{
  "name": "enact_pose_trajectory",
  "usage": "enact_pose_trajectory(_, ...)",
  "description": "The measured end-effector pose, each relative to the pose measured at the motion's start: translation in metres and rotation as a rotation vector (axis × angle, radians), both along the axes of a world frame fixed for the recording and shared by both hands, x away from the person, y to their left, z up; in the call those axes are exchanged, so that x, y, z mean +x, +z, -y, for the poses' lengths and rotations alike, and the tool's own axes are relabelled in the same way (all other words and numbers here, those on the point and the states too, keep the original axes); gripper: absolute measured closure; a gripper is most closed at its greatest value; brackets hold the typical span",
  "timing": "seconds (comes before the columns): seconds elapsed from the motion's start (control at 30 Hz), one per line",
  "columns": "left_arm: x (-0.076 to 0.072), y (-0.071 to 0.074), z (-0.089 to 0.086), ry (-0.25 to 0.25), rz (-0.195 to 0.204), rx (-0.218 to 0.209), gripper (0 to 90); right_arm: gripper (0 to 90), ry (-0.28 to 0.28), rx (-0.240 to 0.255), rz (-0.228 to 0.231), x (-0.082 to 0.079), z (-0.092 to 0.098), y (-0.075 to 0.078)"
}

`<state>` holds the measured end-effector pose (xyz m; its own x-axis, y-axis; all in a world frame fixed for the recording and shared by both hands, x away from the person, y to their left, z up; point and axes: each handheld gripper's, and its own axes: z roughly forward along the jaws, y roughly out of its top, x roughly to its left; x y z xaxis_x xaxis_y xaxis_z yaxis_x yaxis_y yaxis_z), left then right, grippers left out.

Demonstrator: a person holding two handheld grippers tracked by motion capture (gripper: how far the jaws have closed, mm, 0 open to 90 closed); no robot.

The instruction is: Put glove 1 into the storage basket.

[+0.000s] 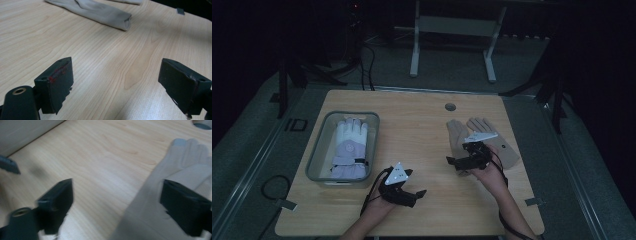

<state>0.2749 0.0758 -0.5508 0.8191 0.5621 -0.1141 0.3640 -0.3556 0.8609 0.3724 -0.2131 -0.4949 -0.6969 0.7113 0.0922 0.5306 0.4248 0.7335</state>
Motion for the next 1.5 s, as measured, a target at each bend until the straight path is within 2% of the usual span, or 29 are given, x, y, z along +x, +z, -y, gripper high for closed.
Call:
enact_pose_trajectory(0.03,0.000,-0.001,-0.001,-0.004,0.000,-0.012,12.8,17.0,-0.009,0.002,0.011,0.001,0.002,0.000)
enact_pose_trajectory(0.07,0.000,-0.001,-0.001,-0.007,0.000,-0.017,12.8,25.6,-0.025,-0.001,0.020,0.004,0.006,0.000)
enact_pose_trajectory(0.17,0.001,0.000,-0.003,-0.007,0.017,-0.016,12.8,38.5,-0.060,-0.002,0.032,0.014,0.014,-0.003)
enact_pose_trajectory(0.2,0.001,0.000,-0.003,-0.006,0.015,-0.017,12.8,45.4,-0.079,-0.011,0.039,0.017,0.017,-0.004)
enact_pose_trajectory(0.3,0.002,-0.001,-0.005,0.003,0.008,-0.025,12.8,52.7,-0.120,-0.022,0.039,0.030,0.024,-0.009)
enact_pose_trajectory(0.47,0.002,0.001,-0.008,0.003,0.013,-0.031,12.8,50.1,-0.155,-0.066,0.037,0.052,0.025,-0.021)
enact_pose_trajectory(0.63,0.002,0.002,-0.010,0.006,0.017,-0.035,12.8,44.5,-0.173,-0.076,0.013,0.070,0.026,-0.032)
enact_pose_trajectory(0.8,0.002,0.002,-0.011,0.007,0.017,-0.041,12.8,42.2,-0.182,-0.110,0.000,0.081,0.024,-0.044)
enact_pose_trajectory(0.87,0.002,0.003,-0.011,0.004,0.019,-0.040,12.8,41.2,-0.181,-0.103,-0.020,0.084,0.025,-0.051)
enact_pose_trajectory(0.93,0.002,0.003,-0.011,0.006,0.024,-0.038,12.8,42.5,-0.179,-0.083,-0.015,0.084,0.026,-0.054)
enact_pose_trajectory(1.0,0.002,0.003,-0.012,0.006,0.021,-0.039,12.8,45.2,-0.167,-0.086,0.000,0.083,0.025,-0.056)
enact_pose_trajectory(1.07,0.002,0.002,-0.012,0.011,0.019,-0.043,12.8,53.5,-0.166,-0.085,0.000,0.081,0.022,-0.056)
enact_pose_trajectory(1.13,0.002,0.002,-0.013,0.016,0.020,-0.045,12.8,68.6,-0.172,-0.081,-0.005,0.079,0.018,-0.055)
enact_pose_trajectory(1.2,0.001,0.003,-0.013,0.019,0.023,-0.044,12.8,75.1,-0.192,-0.072,-0.021,0.076,0.012,-0.055)
enact_pose_trajectory(1.33,0.001,0.002,-0.015,0.026,0.021,-0.050,12.8,77.8,-0.210,-0.038,-0.057,0.070,0.000,-0.051)
enact_pose_trajectory(1.37,0.001,0.002,-0.015,0.027,0.022,-0.050,12.8,78.5,-0.227,0.003,-0.066,0.061,-0.009,-0.045)
enact_pose_trajectory(1.43,0.000,0.003,-0.016,0.030,0.028,-0.049,12.8,78.6,-0.248,0.058,-0.068,0.054,-0.015,-0.038)
enact_pose_trajectory(1.5,0.000,0.004,-0.016,0.033,0.029,-0.053,12.8,78.6,-0.253,0.075,-0.063,0.049,-0.018,-0.034)
